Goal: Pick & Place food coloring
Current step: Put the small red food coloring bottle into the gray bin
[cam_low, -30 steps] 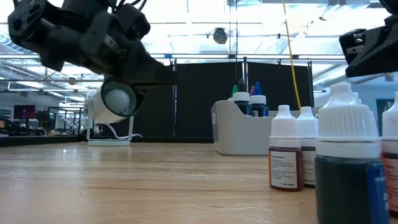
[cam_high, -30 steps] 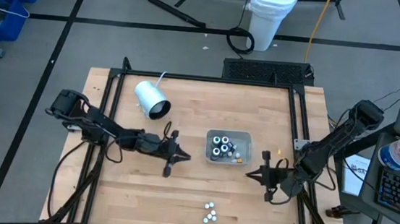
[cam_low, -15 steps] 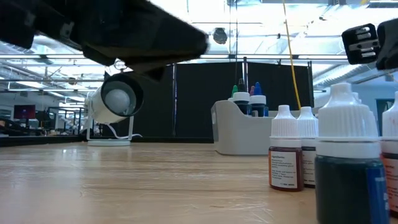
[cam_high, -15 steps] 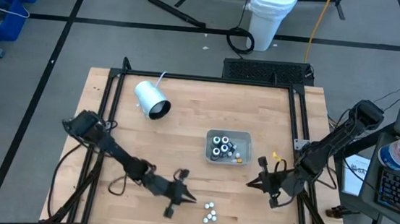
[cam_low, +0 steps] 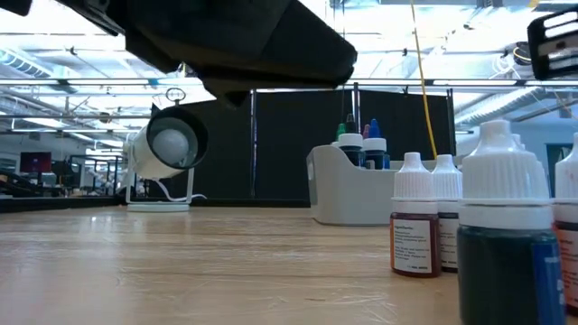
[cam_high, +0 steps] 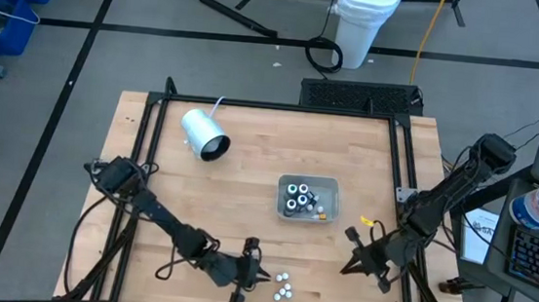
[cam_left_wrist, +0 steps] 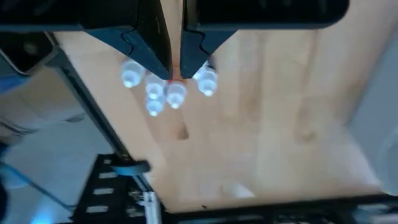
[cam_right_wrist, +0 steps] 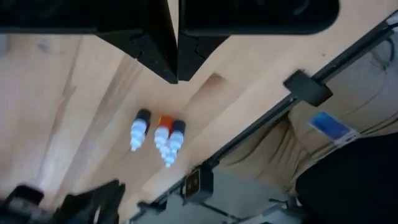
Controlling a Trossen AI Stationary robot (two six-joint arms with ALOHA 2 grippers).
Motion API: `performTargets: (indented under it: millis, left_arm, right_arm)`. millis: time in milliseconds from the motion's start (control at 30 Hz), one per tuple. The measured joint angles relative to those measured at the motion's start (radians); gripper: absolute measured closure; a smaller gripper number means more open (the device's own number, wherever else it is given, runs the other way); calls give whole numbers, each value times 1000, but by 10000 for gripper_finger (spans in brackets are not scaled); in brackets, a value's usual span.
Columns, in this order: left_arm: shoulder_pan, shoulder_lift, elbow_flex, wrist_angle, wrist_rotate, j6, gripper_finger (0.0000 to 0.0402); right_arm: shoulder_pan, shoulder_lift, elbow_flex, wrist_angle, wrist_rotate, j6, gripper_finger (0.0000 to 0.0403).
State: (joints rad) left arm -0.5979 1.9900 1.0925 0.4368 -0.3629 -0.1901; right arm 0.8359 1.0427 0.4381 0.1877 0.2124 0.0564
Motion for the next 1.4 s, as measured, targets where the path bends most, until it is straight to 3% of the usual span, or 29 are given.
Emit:
performTargets:
  millis: [300, 500, 733, 800, 867, 967, 1067, 1233, 1400]
  left_arm:
    - [5, 0, 6, -13, -7, -101, 366]
    - [11, 0, 6, -10, -51, -28, 366]
    - [49, 0, 5, 100, -93, 49, 366]
    - [54, 0, 5, 103, -86, -29, 366]
    - [66, -1, 16, 45, -34, -112, 366]
    - [74, 38, 103, -98, -35, -184, 366]
    - [73, 92, 218, -237, -52, -126, 366]
    - [74, 140, 294, -313, -25, -58, 366]
    - [65, 140, 291, -331, 10, -106, 358]
  right_arm:
    - [23, -24, 0, 12, 4, -73, 403]
    - [80, -124, 0, -7, 202, -99, 403]
    - [102, -233, -83, 9, 209, -114, 403]
    - [102, -254, -110, 46, 210, -119, 403]
    - [102, -272, -133, 85, 210, -128, 403]
    - [102, -293, -151, 122, 209, -139, 403]
    - [102, -303, -155, 144, 208, -150, 403]
    - [102, -311, -155, 153, 207, -113, 403]
    - [102, -311, -155, 143, 206, -97, 403]
